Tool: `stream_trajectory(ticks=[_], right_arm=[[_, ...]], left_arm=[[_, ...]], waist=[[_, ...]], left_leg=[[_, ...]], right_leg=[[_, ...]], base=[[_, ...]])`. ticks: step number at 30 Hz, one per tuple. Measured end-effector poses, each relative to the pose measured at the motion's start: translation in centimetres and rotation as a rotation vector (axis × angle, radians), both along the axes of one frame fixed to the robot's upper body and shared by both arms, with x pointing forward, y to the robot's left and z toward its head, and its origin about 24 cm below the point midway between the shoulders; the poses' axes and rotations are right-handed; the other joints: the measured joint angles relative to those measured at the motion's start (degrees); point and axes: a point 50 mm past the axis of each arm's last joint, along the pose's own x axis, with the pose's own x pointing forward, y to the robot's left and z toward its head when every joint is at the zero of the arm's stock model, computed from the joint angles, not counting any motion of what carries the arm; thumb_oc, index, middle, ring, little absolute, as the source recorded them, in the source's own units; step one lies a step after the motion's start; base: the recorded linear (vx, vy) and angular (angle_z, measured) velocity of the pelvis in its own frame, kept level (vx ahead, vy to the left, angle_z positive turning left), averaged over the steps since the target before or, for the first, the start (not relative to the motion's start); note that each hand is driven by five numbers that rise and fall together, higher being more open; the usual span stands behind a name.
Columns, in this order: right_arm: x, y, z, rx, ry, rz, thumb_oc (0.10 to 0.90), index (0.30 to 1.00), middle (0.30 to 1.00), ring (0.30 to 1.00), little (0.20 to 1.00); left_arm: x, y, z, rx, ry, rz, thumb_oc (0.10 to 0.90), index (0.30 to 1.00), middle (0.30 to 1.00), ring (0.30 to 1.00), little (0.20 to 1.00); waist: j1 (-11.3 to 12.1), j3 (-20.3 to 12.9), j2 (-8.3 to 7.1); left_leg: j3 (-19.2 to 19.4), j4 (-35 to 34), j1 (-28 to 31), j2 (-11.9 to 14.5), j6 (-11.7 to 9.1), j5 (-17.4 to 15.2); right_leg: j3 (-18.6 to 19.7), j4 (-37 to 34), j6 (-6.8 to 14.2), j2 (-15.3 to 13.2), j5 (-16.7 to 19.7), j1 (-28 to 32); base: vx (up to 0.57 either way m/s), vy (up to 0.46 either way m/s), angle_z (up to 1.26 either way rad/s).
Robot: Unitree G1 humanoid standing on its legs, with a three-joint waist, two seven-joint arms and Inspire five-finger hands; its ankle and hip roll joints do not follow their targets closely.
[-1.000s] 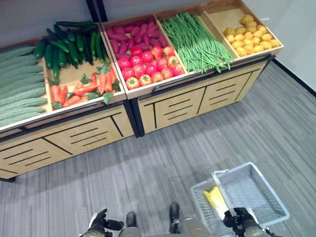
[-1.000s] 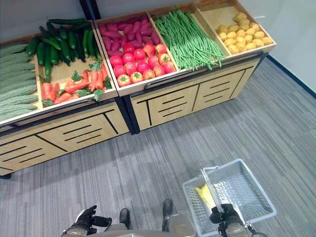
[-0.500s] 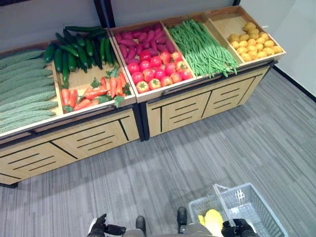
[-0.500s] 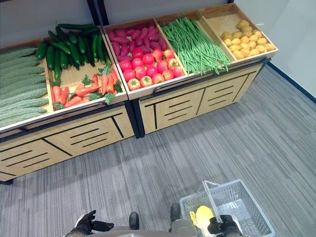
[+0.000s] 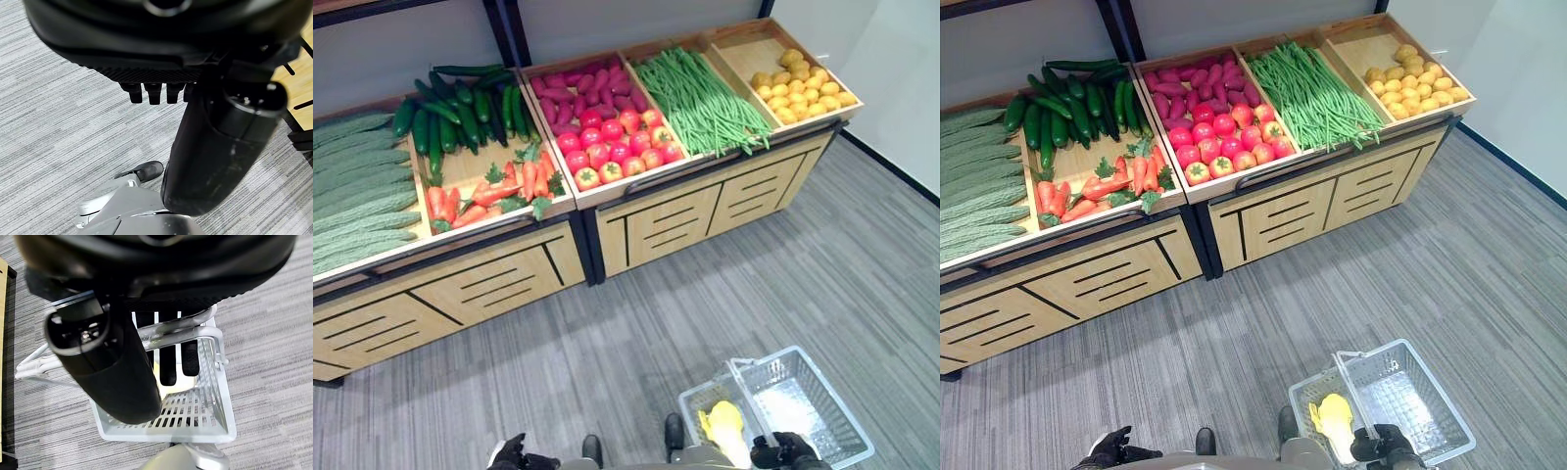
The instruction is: Get the vegetables into the basket
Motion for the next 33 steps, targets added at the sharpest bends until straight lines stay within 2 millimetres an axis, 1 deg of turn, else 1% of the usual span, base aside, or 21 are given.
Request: stream_trajectory(ticks=[6, 8, 10, 11, 12, 13, 14, 17, 18, 19, 20, 23, 24, 25, 26, 27, 28, 30, 31, 32, 33], right_arm=[[0.3, 0.0, 0.1, -0.001, -0.005, 0.0, 0.4, 0.3, 0.3, 0.3, 0.3], [0.9, -0.1, 0.2, -0.004, -0.021, 0.004, 0.4, 0.3, 0.3, 0.3, 0.3], [1.7, -0.1, 0.4, -0.01, -0.04, 0.008, 0.4, 0.3, 0.3, 0.3, 0.3], [2.4, -0.3, 0.6, -0.021, -0.061, 0.01, 0.4, 0.3, 0.3, 0.3, 0.3], [2.9, -0.6, 0.9, -0.033, -0.072, 0.011, 0.4, 0.3, 0.3, 0.3, 0.3], [3.1, -0.7, 1.0, -0.038, -0.074, 0.01, 0.4, 0.3, 0.3, 0.3, 0.3], [3.4, -0.8, 1.1, -0.04, -0.082, 0.007, 0.4, 0.3, 0.3, 0.3, 0.3], [4.2, -1.3, 1.4, -0.052, -0.101, -0.009, 0.4, 0.3, 0.3, 0.3, 0.3], [4.5, -1.3, 1.6, -0.056, -0.105, -0.009, 0.4, 0.3, 0.3, 0.3, 0.3], [4.5, -1.5, 1.6, -0.065, -0.104, -0.017, 0.4, 0.3, 0.3, 0.3, 0.3], [4.4, -1.8, 1.7, -0.077, -0.11, -0.03, 0.4, 0.3, 0.3, 0.3, 0.3], [4.1, -1.9, 1.6, -0.086, -0.104, -0.043, 0.4, 0.3, 0.3, 0.3, 0.3], [4.1, -1.8, 1.6, -0.084, -0.1, -0.043, 0.4, 0.3, 0.3, 0.3, 0.3], [4.1, -1.8, 1.6, -0.084, -0.098, -0.044, 0.4, 0.3, 0.3, 0.3, 0.3], [3.9, -2.0, 1.7, -0.09, -0.102, -0.046, 0.4, 0.3, 0.3, 0.3, 0.3], [3.6, -2.2, 1.7, -0.097, -0.098, -0.051, 0.4, 0.3, 0.3, 0.3, 0.3], [3.4, -2.3, 1.6, -0.098, -0.095, -0.054, 0.4, 0.3, 0.3, 0.3, 0.3], [2.8, -1.1, 1.0, -0.07, -0.076, -0.056, 0.4, 0.3, 0.3, 0.3, 0.3], [2.6, -0.6, 0.7, -0.057, -0.069, -0.05, 0.4, 0.3, 0.3, 0.3, 0.3], [2.6, 0.1, 0.5, -0.04, -0.068, -0.049, 0.4, 0.3, 0.3, 0.3, 0.3], [2.7, 0.7, 0.3, -0.023, -0.071, -0.044, 0.4, 0.3, 0.3, 0.3, 0.3]], left_arm=[[0.1, 0.1, 0.0, 0.001, -0.005, 0.002, 0.9, 1.0, 1.0, 1.0, 1.0], [0.7, 0.1, 0.2, 0.004, -0.02, -0.001, 0.9, 1.0, 1.0, 1.0, 1.0], [1.0, 0.4, 0.3, 0.012, -0.029, -0.003, 0.9, 1.0, 1.0, 1.0, 1.0], [1.9, 0.8, 0.6, 0.023, -0.051, -0.006, 0.9, 1.0, 1.0, 1.0, 1.0], [2.8, 1.1, 0.9, 0.036, -0.072, -0.011, 0.9, 1.0, 1.0, 1.0, 1.0], [3.1, 1.2, 1.0, 0.039, -0.082, -0.014, 0.9, 1.0, 1.0, 1.0, 1.0], [3.6, 1.4, 1.2, 0.043, -0.096, -0.017, 0.9, 1.0, 1.0, 1.0, 1.0], [5.4, 1.4, 1.8, 0.046, -0.152, -0.026, 0.9, 1.0, 1.0, 1.0, 1.0], [5.6, 1.3, 1.8, 0.045, -0.157, -0.026, 0.9, 1.0, 1.0, 1.0, 1.0], [5.9, 1.2, 1.8, 0.039, -0.162, -0.021, 0.9, 1.0, 1.0, 1.0, 1.0], [6.0, 1.2, 1.9, 0.037, -0.166, -0.016, 0.9, 1.0, 1.0, 1.0, 1.0], [6.1, 1.5, 2.0, 0.06, -0.178, -0.013, 0.9, 1.0, 1.0, 1.0, 1.0], [5.8, 1.7, 2.0, 0.063, -0.169, -0.008, 0.9, 1.0, 1.0, 1.0, 1.0], [5.1, 1.6, 1.7, 0.059, -0.148, -0.004, 0.9, 1.0, 1.0, 1.0, 1.0], [4.7, 1.2, 1.4, 0.045, -0.126, -0.002, 0.9, 1.0, 1.0, 1.0, 1.0], [4.7, 0.9, 1.3, 0.038, -0.123, -0.003, 0.9, 1.0, 1.0, 1.0, 1.0], [4.7, 0.6, 1.3, 0.034, -0.122, -0.013, 0.9, 1.0, 1.0, 1.0, 1.0], [5.4, 1.1, 1.6, 0.059, -0.133, -0.055, 0.9, 1.0, 1.0, 1.0, 1.0], [5.8, 1.3, 1.8, 0.064, -0.143, -0.064, 0.9, 1.0, 1.0, 1.0, 1.0], [5.9, 1.6, 2.0, 0.073, -0.149, -0.073, 0.9, 1.0, 1.0, 1.0, 1.0], [6.2, 1.8, 2.2, 0.083, -0.157, -0.089, 0.9, 1.0, 1.0, 1.0, 1.0]], waist=[[0.03, 0.44, -0.02], [0.07, 1.86, -0.01], [0.1, 2.95, -0.04], [0.13, 4.36, 0.15], [0.05, 5.67, 0.24], [0.12, 6.09, 0.2], [0.14, 6.8, 0.13], [0.69, 8.74, -1.03], [1.01, 9.16, -1.37], [1.2, 9.57, -1.67], [0.93, 9.57, -1.34], [1.28, 8.94, -0.14], [1.55, 8.98, -0.07], [1.61, 9.0, -0.18], [1.14, 8.8, -0.18], [0.58, 8.34, 0.31], [0.01, 7.93, 0.58], [-0.05, 6.48, -2.05], [0.04, 5.91, -2.8], [-0.09, 4.77, -3.61], [-0.02, 3.86, -4.84]], left_leg=[[0.05, 0.03, -0.02, 0.1, -0.18, 0.11], [-0.06, 0.03, -0.16, 0.27, 0.21, -0.38], [-0.28, 1.12, -1.54, 0.79, -0.2, -0.65], [-0.9, 3.58, -3.67, 1.5, -1.04, -0.73], [-2.07, 5.66, -5.34, 2.02, -1.11, -0.7], [-2.48, 6.52, -5.94, 2.3, -1.41, -0.5], [-3.54, 8.96, -7.37, 2.23, -2.11, -0.05], [-8.72, 18.76, -13.08, 0.82, -6.63, 2.83], [-10.04, 21.99, -14.65, 0.51, -6.72, 2.88], [-10.17, 21.11, -15.3, 0.66, -7.1, 1.79], [-9.39, 16.24, -15.55, 1.31, -6.99, 2.01], [-7.77, 4.2, -16.52, 5.2, -6.28, 3.18], [-8.03, 4.04, -16.49, 6.03, -5.7, 2.84], [-7.85, 4.95, -15.77, 5.63, -5.65, 2.87], [-7.25, 7.29, -14.83, 3.39, -4.36, 3.53], [-5.78, 7.19, -13.51, 1.54, -2.28, 3.89], [-4.22, 6.44, -11.9, 0.75, -0.38, 4.38], [-2.48, 5.09, -10.37, -1.3, 1.57, 3.36], [-1.94, 5.11, -9.82, -1.69, 2.59, 2.72], [-1.66, 5.43, -9.74, -2.58, 3.39, 2.17], [-0.95, 5.92, -9.57, -3.63, 4.19, 1.31]], right_leg=[[0.13, 0.0, 0.03, 0.14, -0.1, -0.05], [0.13, 0.0, 0.1, 0.28, -0.15, -0.12], [0.13, 0.49, 0.07, 0.79, -0.56, -1.15], [-0.26, 2.32, -0.81, 1.35, -1.19, -2.68], [-1.1, 4.48, -1.53, 1.61, -2.36, -3.89], [-1.25, 5.37, -1.27, 1.84, -3.35, -4.36], [-1.39, 5.94, -1.86, 1.86, -4.26, -4.37], [-1.3, 5.99, -3.27, 0.99, -5.07, -3.93], [-1.29, 5.93, -3.71, 0.88, -5.12, -3.54], [-2.05, 4.6, -3.77, 0.66, -5.15, -2.48], [-3.63, 3.32, -3.82, 0.67, -5.14, -1.57], [-4.13, 1.58, -3.09, 1.84, -4.93, -1.02], [-3.04, 2.29, -2.43, 1.9, -4.54, -0.98], [-1.95, 2.34, -1.84, 1.77, -4.82, -0.49], [-1.23, 2.6, -0.82, 1.06, -5.21, -0.04], [-1.02, 4.01, -0.25, 0.1, -5.73, -0.06], [-0.71, 5.77, 0.18, -0.19, -6.78, -0.22], [0.95, 11.0, 0.65, -2.42, -7.79, -2.49], [1.73, 14.46, 0.69, -3.08, -7.97, -4.06], [2.33, 19.42, 0.39, -4.12, -8.76, -6.28], [2.58, 26.21, 0.84, -6.03, -10.33, -9.27]], base=[[0.04, -0.048, -0.01], [0.03, -0.096, 0.0], [0.02, -0.165, 0.02], [0.05, -0.241, 0.23], [0.05, -0.233, 0.27], [0.05, -0.17, 0.35], [0.03, -0.095, 0.4], [0.09, -0.018, 0.42], [0.13, 0.081, 0.11], [0.13, 0.129, 0.22], [0.25, 0.267, 0.32], [0.24, 0.303, 0.17], [0.2, 0.258, -0.35], [0.24, 0.354, -0.59], [0.22, 0.316, -0.49], [0.22, 0.313, -0.36], [0.19, 0.282, -0.08], [0.14, 0.257, -0.12], [0.07, 0.165, -0.15], [0.11, 0.268, -0.12], [0.13, 0.275, -0.07]])
